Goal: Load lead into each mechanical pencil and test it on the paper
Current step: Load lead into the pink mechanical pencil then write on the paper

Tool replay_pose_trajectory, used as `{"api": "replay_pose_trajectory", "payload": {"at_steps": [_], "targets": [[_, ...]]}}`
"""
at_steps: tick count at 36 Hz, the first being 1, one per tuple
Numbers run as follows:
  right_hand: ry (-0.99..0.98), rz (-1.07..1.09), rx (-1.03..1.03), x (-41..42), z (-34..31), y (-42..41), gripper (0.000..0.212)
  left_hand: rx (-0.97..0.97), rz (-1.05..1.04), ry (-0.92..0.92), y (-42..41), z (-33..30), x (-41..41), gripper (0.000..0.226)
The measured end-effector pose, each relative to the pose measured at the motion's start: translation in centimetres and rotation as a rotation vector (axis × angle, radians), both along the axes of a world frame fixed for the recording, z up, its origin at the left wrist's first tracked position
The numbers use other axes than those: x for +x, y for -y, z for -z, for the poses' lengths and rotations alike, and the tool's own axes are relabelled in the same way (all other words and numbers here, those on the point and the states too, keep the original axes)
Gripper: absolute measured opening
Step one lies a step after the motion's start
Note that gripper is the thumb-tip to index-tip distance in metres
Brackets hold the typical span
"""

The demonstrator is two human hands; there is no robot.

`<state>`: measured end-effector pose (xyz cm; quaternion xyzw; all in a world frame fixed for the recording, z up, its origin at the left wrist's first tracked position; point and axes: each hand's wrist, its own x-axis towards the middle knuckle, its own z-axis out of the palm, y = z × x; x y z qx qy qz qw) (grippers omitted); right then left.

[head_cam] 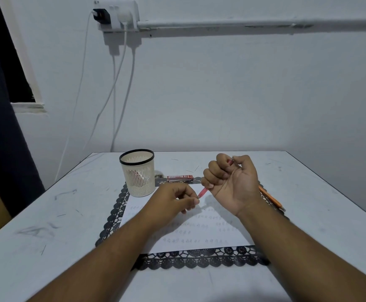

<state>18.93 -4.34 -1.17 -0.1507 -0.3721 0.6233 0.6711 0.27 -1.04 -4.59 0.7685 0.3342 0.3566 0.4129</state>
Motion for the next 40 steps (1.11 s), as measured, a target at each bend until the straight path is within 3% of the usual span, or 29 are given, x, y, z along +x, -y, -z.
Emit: {"api": "replay_pose_trajectory", "payload": {"at_steps": [25, 32, 37, 40], "targets": [[0.013, -0.004, -0.004, 0.0, -0.1, 0.1, 0.031, 0.017, 0.008, -0.022, 0.2, -0.3, -0.1, 0.012], [0.015, 0.082, -0.073, -0.8, -0.8, 0.6, 0.027, 0.003, -0.013, -0.030, 0.3, -0.1, -0.2, 0.016], [0.006, 0.111, -0.157, -0.9, -0.6, 0.3, 0.040, 0.001, -0.076, -0.038, 0.1, -0.1, -0.3, 0.014], [-0.031, 0.103, -0.168, -0.9, -0.7, 0.3, 0.037, 0.009, -0.087, -0.038, 0.0, -0.2, -0.3, 0.012]]}}
